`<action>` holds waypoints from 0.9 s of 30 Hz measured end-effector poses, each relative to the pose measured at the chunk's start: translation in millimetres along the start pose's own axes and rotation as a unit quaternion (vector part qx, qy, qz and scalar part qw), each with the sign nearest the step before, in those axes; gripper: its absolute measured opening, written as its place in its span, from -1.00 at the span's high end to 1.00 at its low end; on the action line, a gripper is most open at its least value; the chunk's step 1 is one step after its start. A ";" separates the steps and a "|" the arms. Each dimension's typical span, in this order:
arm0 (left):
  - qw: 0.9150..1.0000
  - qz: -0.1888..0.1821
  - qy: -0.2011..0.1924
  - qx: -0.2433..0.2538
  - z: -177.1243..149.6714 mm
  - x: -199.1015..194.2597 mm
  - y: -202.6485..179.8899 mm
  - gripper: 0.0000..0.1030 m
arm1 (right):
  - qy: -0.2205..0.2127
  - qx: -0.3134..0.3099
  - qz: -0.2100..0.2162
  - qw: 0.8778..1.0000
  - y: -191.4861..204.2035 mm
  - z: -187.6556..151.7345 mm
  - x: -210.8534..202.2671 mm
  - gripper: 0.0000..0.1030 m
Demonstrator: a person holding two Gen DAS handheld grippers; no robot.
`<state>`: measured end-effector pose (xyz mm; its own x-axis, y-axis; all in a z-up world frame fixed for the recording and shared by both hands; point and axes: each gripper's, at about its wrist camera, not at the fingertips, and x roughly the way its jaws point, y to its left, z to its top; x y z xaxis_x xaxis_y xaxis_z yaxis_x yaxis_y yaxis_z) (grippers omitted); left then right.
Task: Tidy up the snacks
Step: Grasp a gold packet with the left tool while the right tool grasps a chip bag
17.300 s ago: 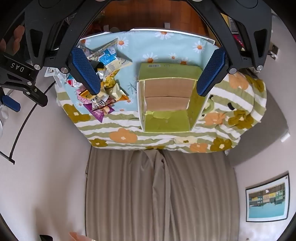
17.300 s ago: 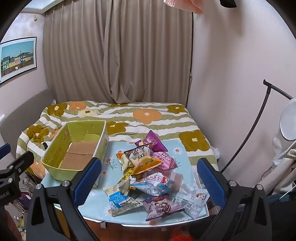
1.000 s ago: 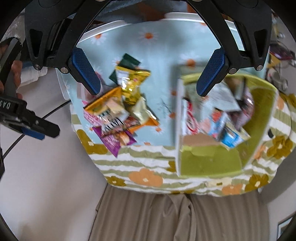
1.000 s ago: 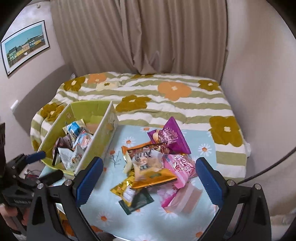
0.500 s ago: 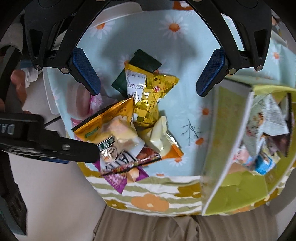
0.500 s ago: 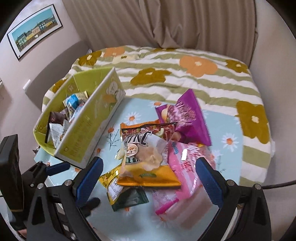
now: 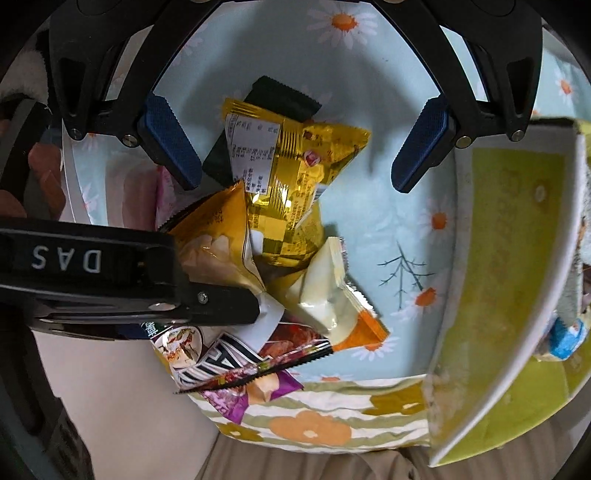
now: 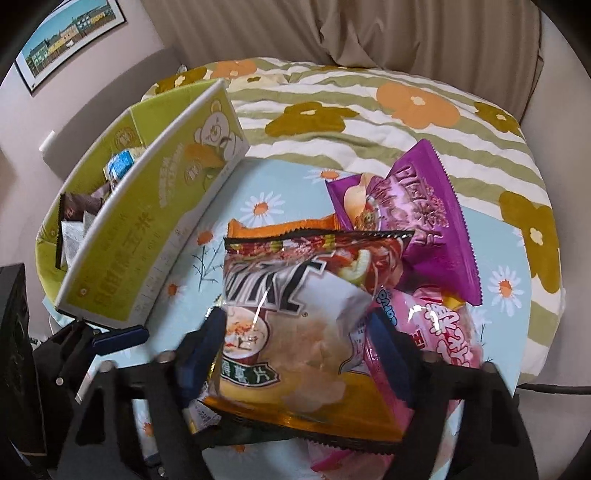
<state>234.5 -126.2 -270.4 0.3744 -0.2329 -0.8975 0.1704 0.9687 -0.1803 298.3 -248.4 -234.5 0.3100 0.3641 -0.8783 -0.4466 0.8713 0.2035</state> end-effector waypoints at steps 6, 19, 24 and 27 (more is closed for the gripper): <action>1.000 -0.002 0.012 0.011 4.4 14.8 -2.2 -0.86 | -0.014 0.005 0.004 1.000 -3.0 -1.6 -5.1 -0.07; 1.000 0.000 0.023 0.014 13.7 37.1 -2.0 -0.58 | -0.038 0.050 0.036 0.997 -15.1 2.4 -24.2 0.03; 0.999 -0.002 0.031 0.012 14.1 45.8 -0.2 -0.33 | -0.045 0.052 0.037 0.997 -15.5 1.5 -30.0 0.03; 0.999 0.000 0.032 0.016 14.0 46.5 -2.8 -0.23 | -0.044 0.054 0.038 0.997 -16.6 -0.2 -30.3 0.03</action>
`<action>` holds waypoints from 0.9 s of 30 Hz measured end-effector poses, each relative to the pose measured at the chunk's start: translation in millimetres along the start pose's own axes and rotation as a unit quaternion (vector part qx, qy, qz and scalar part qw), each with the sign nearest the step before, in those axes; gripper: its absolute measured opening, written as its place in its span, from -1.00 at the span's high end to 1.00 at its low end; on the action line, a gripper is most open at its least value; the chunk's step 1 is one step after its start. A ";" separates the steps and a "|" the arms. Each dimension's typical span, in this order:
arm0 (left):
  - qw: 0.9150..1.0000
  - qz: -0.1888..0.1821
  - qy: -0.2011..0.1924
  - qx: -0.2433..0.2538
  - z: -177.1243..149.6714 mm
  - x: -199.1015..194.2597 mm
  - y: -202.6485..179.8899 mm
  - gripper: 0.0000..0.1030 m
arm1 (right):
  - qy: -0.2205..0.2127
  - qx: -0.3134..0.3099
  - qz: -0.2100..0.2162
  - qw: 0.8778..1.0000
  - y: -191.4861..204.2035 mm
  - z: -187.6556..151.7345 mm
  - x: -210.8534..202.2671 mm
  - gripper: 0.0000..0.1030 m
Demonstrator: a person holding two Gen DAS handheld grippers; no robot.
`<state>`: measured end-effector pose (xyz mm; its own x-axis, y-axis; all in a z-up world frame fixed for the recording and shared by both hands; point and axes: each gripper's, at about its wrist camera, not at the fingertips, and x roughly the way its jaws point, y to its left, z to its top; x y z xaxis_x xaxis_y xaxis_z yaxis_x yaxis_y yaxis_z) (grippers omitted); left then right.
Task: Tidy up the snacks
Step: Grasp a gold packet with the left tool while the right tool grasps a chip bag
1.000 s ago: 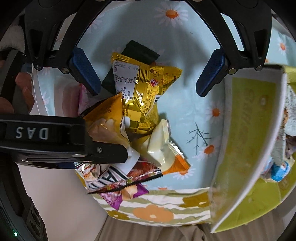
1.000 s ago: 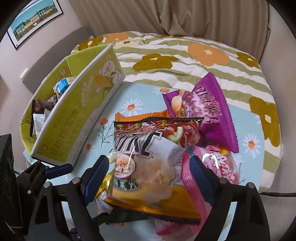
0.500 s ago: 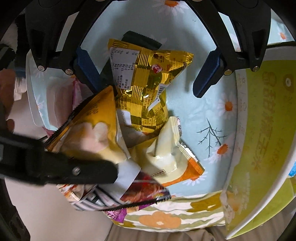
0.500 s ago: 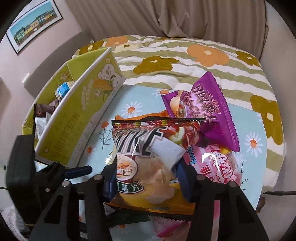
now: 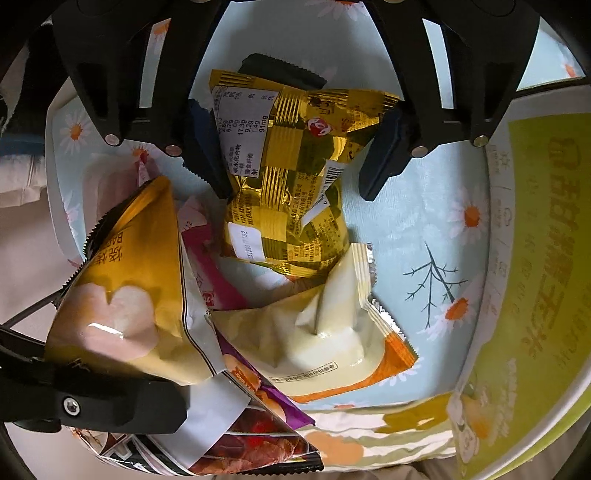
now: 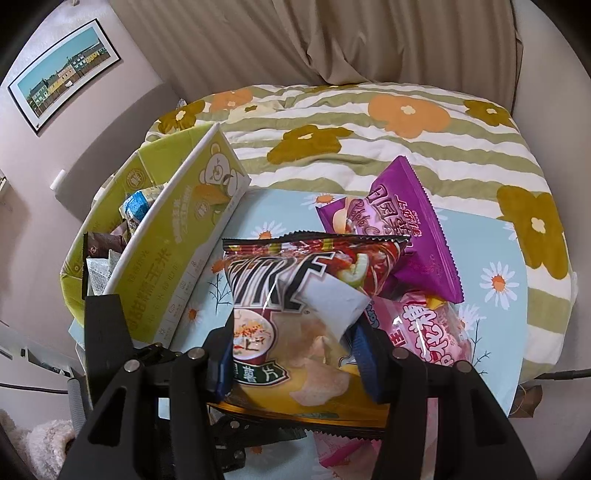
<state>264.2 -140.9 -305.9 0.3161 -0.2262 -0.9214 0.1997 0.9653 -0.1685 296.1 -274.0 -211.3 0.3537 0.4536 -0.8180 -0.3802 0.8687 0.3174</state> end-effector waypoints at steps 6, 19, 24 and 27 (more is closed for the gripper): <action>1.000 0.004 0.003 0.005 -1.5 -4.4 0.4 0.00 | 0.000 0.003 0.001 1.000 -1.2 -3.2 -2.1 0.03; 0.999 0.011 -0.034 -0.003 -5.3 -57.5 -5.6 0.06 | -0.028 0.006 0.008 1.000 5.1 -5.5 -45.5 0.03; 0.998 0.013 -0.063 -0.015 -11.0 -93.7 -13.5 0.07 | -0.047 -0.002 0.014 0.999 13.4 -3.5 -76.8 0.03; 0.996 0.012 -0.086 -0.028 -12.4 -116.8 -16.1 0.09 | -0.057 -0.007 0.021 0.998 17.0 -1.2 -93.0 0.03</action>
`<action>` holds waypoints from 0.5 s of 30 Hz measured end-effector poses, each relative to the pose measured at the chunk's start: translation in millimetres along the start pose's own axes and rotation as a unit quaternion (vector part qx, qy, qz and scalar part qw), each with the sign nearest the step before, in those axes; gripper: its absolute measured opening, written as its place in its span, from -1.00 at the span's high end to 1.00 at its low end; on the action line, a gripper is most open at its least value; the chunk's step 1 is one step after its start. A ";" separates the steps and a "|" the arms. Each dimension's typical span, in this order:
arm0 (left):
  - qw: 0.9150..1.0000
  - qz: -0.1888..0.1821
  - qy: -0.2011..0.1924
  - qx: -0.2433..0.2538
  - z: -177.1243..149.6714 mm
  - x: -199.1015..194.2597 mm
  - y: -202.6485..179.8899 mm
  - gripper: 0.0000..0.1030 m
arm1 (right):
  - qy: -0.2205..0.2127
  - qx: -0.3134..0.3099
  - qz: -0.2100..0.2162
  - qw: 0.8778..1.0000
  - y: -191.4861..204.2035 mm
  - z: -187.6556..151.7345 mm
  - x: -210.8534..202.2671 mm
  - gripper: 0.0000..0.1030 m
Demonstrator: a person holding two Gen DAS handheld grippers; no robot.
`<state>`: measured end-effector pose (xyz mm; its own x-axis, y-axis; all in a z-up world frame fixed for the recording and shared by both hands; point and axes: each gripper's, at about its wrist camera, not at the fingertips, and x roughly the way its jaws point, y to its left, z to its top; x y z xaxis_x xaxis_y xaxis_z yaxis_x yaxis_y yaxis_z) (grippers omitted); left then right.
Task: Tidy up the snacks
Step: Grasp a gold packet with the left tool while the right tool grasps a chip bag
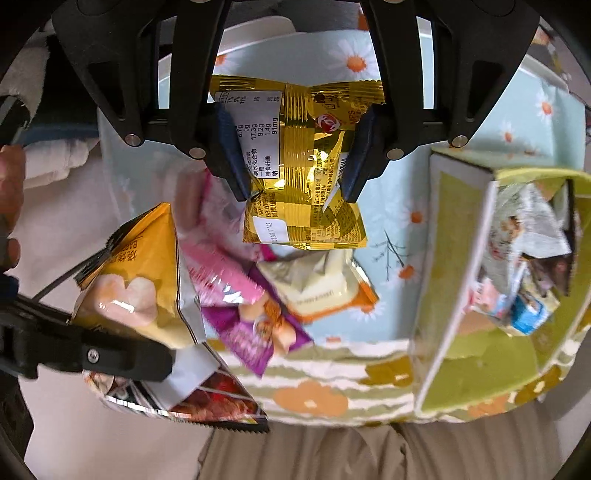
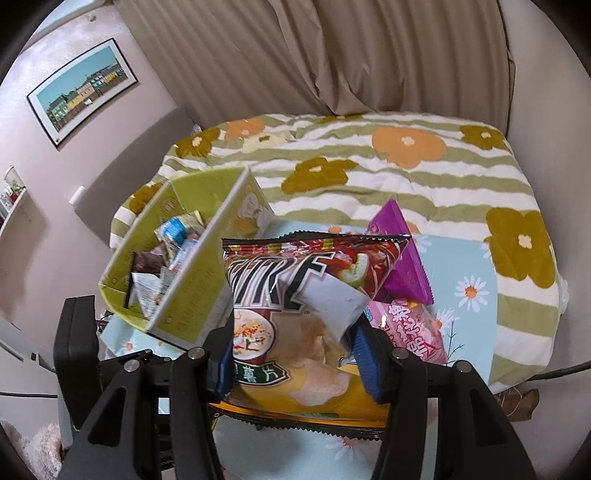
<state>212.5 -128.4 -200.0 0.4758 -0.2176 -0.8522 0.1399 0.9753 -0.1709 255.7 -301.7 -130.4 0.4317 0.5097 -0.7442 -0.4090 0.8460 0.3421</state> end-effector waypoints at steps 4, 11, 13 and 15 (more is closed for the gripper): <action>0.999 0.004 -0.044 -0.023 4.2 -41.2 -0.9 0.09 | -0.019 -0.014 0.009 1.000 7.9 9.8 -23.4 0.03; 0.992 0.011 -0.116 -0.040 25.8 -97.5 24.7 0.09 | -0.051 -0.038 0.013 0.998 28.1 33.9 -44.7 0.03; 0.990 0.015 -0.136 -0.042 34.3 -109.6 38.3 0.09 | -0.058 -0.044 0.015 0.997 36.7 40.3 -44.0 0.03; 0.987 0.017 -0.152 -0.047 44.0 -120.9 57.3 0.09 | -0.063 -0.045 0.019 0.997 48.4 48.9 -38.4 0.03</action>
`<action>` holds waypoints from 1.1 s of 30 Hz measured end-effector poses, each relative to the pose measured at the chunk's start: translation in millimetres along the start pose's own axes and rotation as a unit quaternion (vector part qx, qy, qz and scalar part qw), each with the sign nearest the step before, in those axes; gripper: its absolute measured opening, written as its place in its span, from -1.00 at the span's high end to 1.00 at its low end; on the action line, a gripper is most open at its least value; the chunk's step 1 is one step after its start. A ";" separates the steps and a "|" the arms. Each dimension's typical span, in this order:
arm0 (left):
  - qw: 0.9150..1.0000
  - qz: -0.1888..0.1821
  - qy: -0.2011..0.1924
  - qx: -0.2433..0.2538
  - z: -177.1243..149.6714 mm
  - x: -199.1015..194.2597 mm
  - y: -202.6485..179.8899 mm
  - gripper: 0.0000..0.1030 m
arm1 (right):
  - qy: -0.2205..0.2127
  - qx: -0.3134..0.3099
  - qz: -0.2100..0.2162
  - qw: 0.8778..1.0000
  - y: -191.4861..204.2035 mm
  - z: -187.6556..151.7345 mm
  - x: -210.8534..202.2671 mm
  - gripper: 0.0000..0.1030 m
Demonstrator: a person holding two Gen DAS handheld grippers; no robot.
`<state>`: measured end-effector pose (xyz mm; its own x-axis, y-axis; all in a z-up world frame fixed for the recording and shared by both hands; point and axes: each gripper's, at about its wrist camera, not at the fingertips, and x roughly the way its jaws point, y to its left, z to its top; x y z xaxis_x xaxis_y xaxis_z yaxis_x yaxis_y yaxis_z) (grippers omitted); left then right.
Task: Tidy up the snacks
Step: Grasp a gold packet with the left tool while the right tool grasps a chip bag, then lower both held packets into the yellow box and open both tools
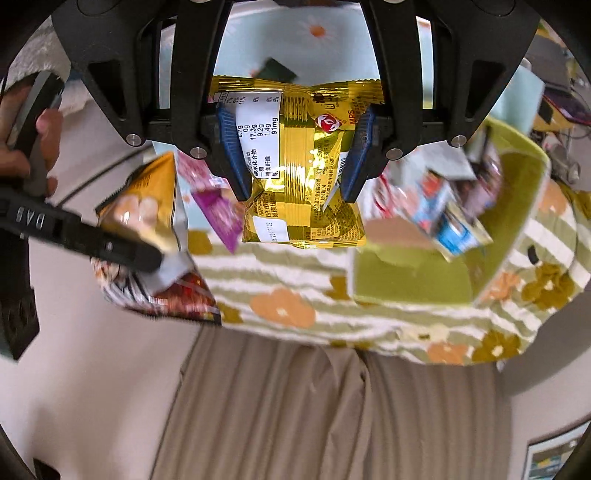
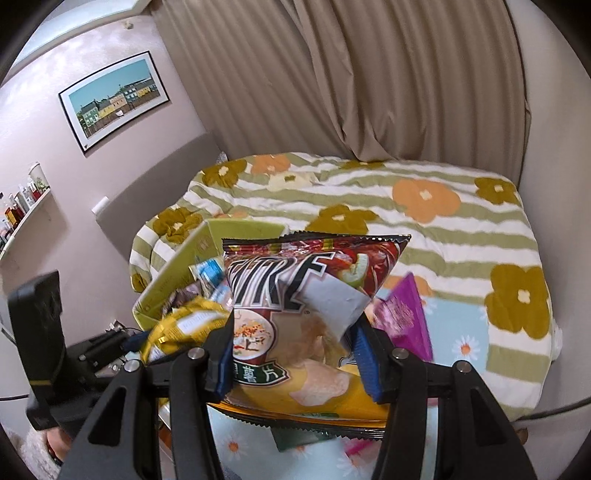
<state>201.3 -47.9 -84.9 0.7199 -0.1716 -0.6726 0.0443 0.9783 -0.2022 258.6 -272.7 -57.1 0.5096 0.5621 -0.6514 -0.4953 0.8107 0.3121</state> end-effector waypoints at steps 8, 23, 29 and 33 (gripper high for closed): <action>1.000 0.009 -0.011 -0.006 56.9 0.6 94.9 0.09 | -0.003 0.013 0.012 1.000 48.8 39.1 56.7 0.03; 0.994 -0.042 0.096 0.032 131.2 124.8 236.3 0.09 | 0.039 0.092 -0.042 0.994 102.7 68.6 181.1 0.03; 0.989 -0.022 0.128 0.068 129.1 163.9 245.6 -0.54 | 0.059 0.125 -0.067 0.988 104.8 63.6 207.0 0.03; 0.991 -0.021 0.116 0.069 123.7 158.0 254.0 -0.87 | 0.070 0.132 -0.076 0.986 104.6 60.3 216.3 0.03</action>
<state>411.9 187.8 -154.5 0.5370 -0.2184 -0.8148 0.1756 0.9737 -0.1453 359.5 -56.4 -123.6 0.4531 0.4184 -0.7872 -0.2114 0.9083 0.3610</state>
